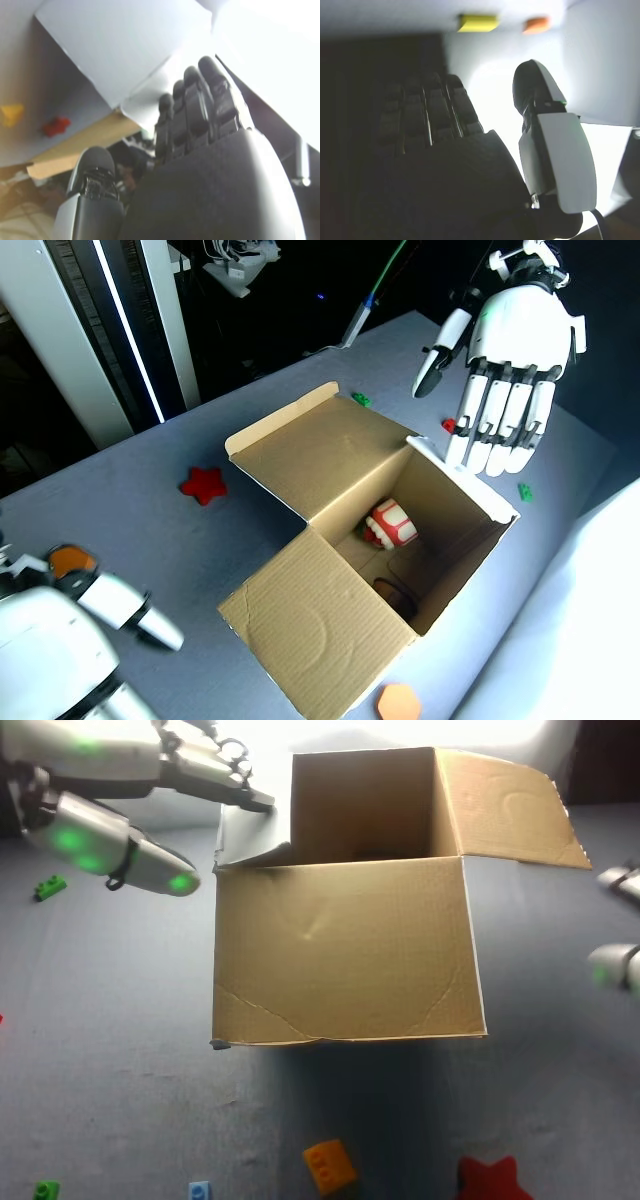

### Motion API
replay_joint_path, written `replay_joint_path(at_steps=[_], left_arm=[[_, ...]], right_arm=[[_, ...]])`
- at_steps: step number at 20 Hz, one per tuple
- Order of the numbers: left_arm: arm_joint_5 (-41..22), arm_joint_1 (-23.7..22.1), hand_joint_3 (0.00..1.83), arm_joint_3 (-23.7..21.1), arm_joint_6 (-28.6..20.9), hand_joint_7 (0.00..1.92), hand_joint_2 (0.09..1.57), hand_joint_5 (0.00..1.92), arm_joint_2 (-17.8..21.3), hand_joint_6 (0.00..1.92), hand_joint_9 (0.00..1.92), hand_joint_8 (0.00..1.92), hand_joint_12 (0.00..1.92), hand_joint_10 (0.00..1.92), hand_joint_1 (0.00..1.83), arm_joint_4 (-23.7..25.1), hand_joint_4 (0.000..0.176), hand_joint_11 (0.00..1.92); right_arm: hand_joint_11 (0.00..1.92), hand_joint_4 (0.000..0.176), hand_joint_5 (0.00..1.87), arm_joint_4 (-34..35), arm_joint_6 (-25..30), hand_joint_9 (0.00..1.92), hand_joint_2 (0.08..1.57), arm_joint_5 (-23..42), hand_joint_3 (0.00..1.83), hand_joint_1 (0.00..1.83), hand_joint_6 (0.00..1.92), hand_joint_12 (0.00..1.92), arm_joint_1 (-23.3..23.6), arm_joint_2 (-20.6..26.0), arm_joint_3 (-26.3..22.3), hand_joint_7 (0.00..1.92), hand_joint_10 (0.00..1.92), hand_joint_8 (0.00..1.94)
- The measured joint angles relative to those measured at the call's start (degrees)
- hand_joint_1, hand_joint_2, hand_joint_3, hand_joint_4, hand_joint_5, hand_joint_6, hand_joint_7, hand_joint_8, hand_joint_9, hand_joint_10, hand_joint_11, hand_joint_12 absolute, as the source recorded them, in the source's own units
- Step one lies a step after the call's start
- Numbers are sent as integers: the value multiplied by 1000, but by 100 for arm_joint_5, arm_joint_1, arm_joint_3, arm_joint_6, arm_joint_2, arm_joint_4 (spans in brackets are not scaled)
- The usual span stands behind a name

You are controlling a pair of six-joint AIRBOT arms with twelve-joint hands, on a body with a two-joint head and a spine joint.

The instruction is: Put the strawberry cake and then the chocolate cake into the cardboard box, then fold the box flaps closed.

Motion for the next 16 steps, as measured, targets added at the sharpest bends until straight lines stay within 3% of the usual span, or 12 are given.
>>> replay_joint_path(at_steps=[2,5,10,16], left_arm=[[-72,0,1,173,-2,226,1299,205,-238,3,265,1,862,3,46,24,0,0],[-116,-2,1,426,2,231,1302,204,-466,1,264,2,789,2,44,92,0,0],[-131,168,0,450,0,237,1297,216,-518,5,262,5,785,4,43,125,0,0],[-107,474,0,426,9,257,1288,235,-518,1,283,1,797,2,39,170,0,0]], right_arm=[[0,0,77,-793,382,48,1329,-114,0,0,0,277,-37,-138,-4,96,3,0],[0,0,21,-1449,929,15,1339,195,1,0,1,77,-107,-282,4,49,1,1],[0,0,29,-1526,1213,7,1332,450,0,0,5,0,68,-310,39,67,3,10],[1,0,17,-1504,1394,0,1340,616,1,0,3,0,706,96,-168,61,0,2]])
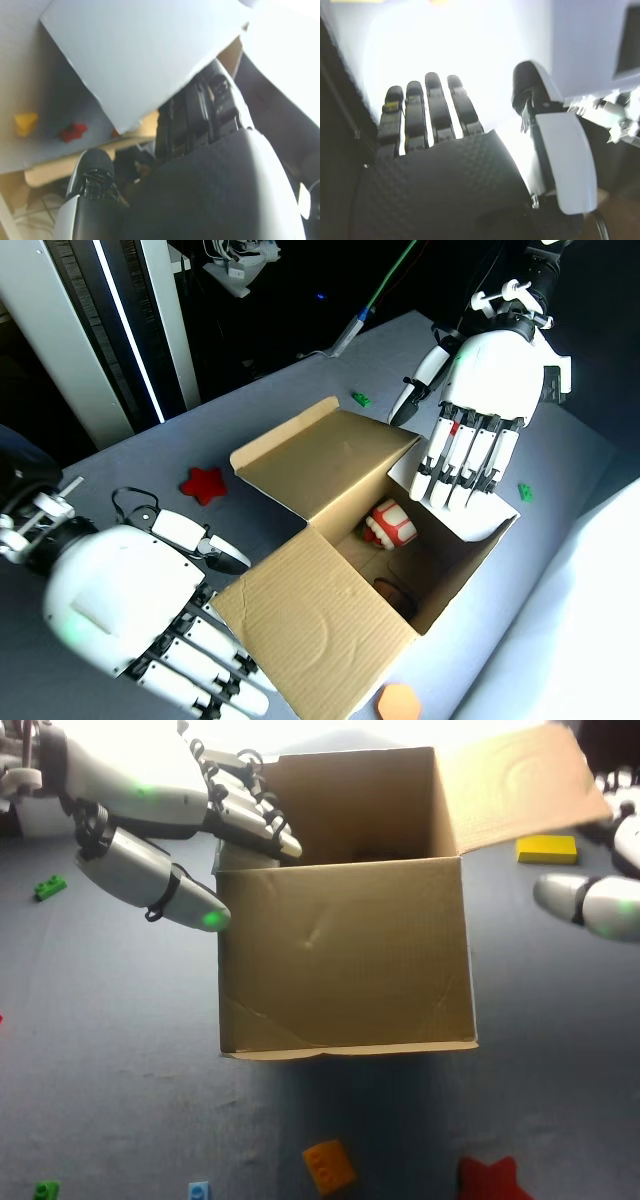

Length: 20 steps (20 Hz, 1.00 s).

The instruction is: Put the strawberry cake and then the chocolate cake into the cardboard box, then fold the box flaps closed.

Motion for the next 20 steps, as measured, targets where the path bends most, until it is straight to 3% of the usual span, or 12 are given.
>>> replay_joint_path(at_steps=[8,13,20], left_arm=[[15,166,2,-17,9,240,1297,215,2,4,263,3,763,3,2,-96,0,0],[-175,-243,0,11,-55,253,1295,216,96,2,272,4,787,4,7,48,0,0],[-280,-739,0,417,-142,248,1290,218,345,0,271,0,781,1,38,55,0,0]], right_arm=[[6,0,23,-236,-2,0,1347,-127,4,0,9,3,546,9,-437,61,0,6],[11,0,31,-214,7,4,1348,-162,3,0,10,8,632,-201,-496,87,2,13],[6,0,30,-225,-42,18,1346,-240,0,0,5,29,592,-481,-494,80,6,2]])
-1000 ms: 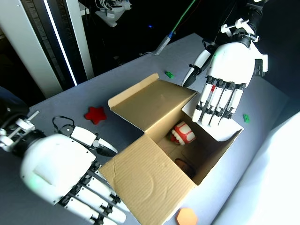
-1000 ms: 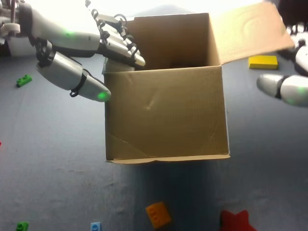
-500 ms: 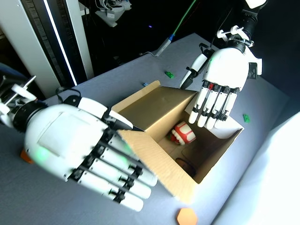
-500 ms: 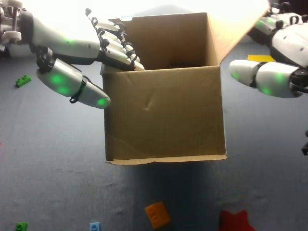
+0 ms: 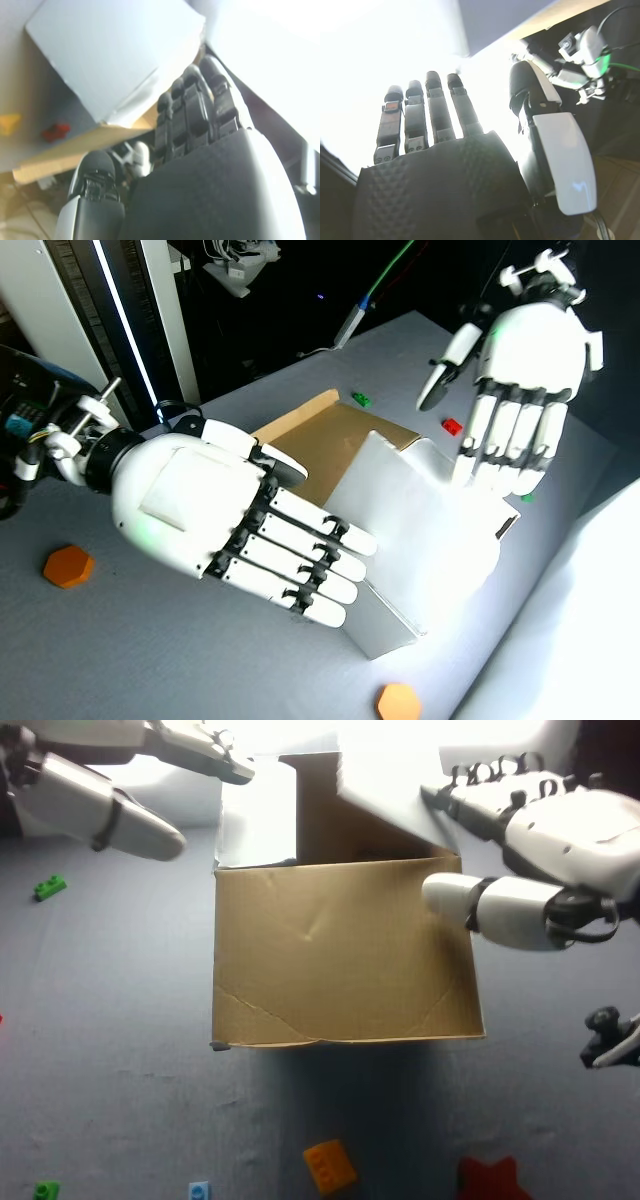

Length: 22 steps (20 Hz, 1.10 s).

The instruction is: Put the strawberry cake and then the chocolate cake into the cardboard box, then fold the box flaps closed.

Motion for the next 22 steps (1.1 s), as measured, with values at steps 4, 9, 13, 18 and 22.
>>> replay_joint_path(at_steps=[4,9,13,18,22], left_arm=[[-31,-4,1,66,-37,239,1294,215,289,2,266,1,771,2,12,168,0,0],[-116,426,0,-2,-42,252,1286,227,614,4,277,4,789,5,34,216,0,0],[-197,946,1,-411,-7,239,1292,219,887,1,258,1,751,0,38,199,0,0],[-214,1705,0,-1036,551,266,1284,224,1117,5,279,5,819,7,13,-240,0,0],[-129,2428,0,-1635,992,241,1292,222,1246,5,263,3,813,3,26,-688,0,0]], right_arm=[[18,0,23,-28,-247,0,1342,-131,0,0,2,10,-33,-46,52,49,0,4],[4,0,31,-247,-533,18,1349,-317,2,0,5,9,-33,-28,83,64,8,8],[1,0,15,-199,-435,19,1349,-334,1,0,1,2,39,22,76,61,6,3],[0,0,7,-221,-258,5,1348,-195,1,0,0,0,247,544,-280,48,1,0],[0,0,3,-81,-57,0,1336,-133,0,0,1,0,382,1314,-573,31,0,2]])
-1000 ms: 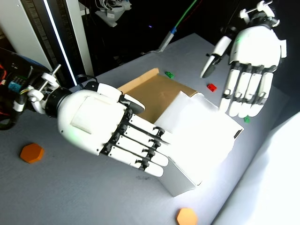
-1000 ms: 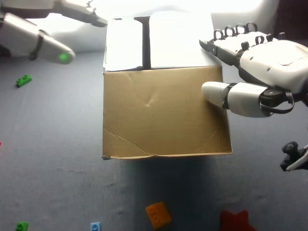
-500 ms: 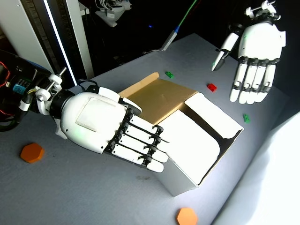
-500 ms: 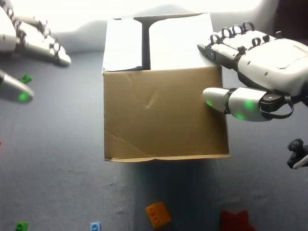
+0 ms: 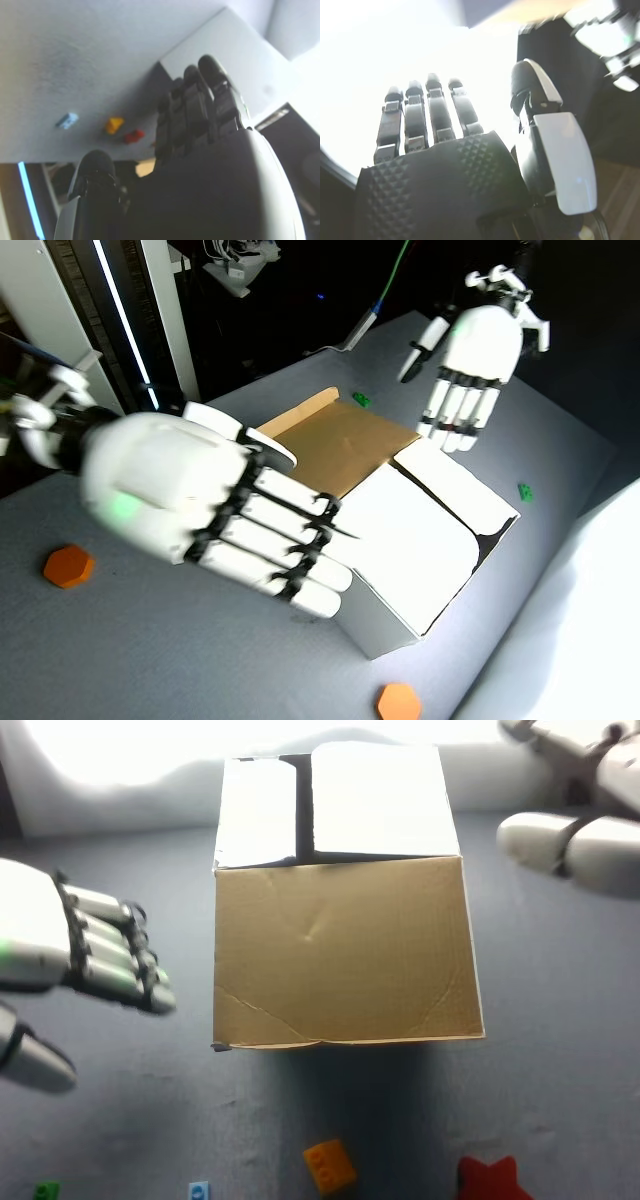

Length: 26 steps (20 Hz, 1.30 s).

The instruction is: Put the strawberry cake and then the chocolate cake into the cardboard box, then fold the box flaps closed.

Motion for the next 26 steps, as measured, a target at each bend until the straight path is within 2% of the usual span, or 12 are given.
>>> replay_joint_path(at_steps=[2,5,9,13,16,21,26], left_arm=[[98,264,0,-348,243,248,1289,224,44,6,267,5,815,4,22,-227,0,0],[354,411,0,-715,483,245,1289,224,48,4,272,2,808,5,23,-367,0,0],[577,411,0,-979,562,250,1289,208,-109,1,271,1,772,1,38,-522,0,0],[817,474,0,-1091,573,271,1286,230,-267,5,285,4,818,3,32,-557,0,0],[855,479,0,-1200,573,250,1289,216,-284,0,273,1,782,1,0,-619,0,0],[680,17,2,-1276,304,237,1298,207,-83,3,266,0,770,1,17,-754,0,0],[234,-859,0,-1307,-297,256,1290,223,262,4,287,3,803,5,55,-455,0,0]], right_arm=[[0,0,7,96,278,0,1337,-22,0,0,3,0,-236,632,-232,32,0,2],[0,0,22,732,192,0,1331,-164,0,0,9,0,-577,1137,-328,49,0,9],[7,0,45,1268,-59,0,1345,-317,1,0,16,4,-579,1196,-345,63,0,10],[1,0,17,1233,-59,0,1353,-433,4,0,3,5,-577,1080,-540,47,0,2],[1,0,1,1248,-61,0,1344,-409,0,0,0,0,-544,1080,-555,23,0,0],[1,0,16,1263,-96,0,1344,-468,0,0,7,0,-503,970,-555,53,0,12],[0,0,20,1043,-164,0,1343,-551,0,0,7,2,-450,922,-555,42,0,4]])
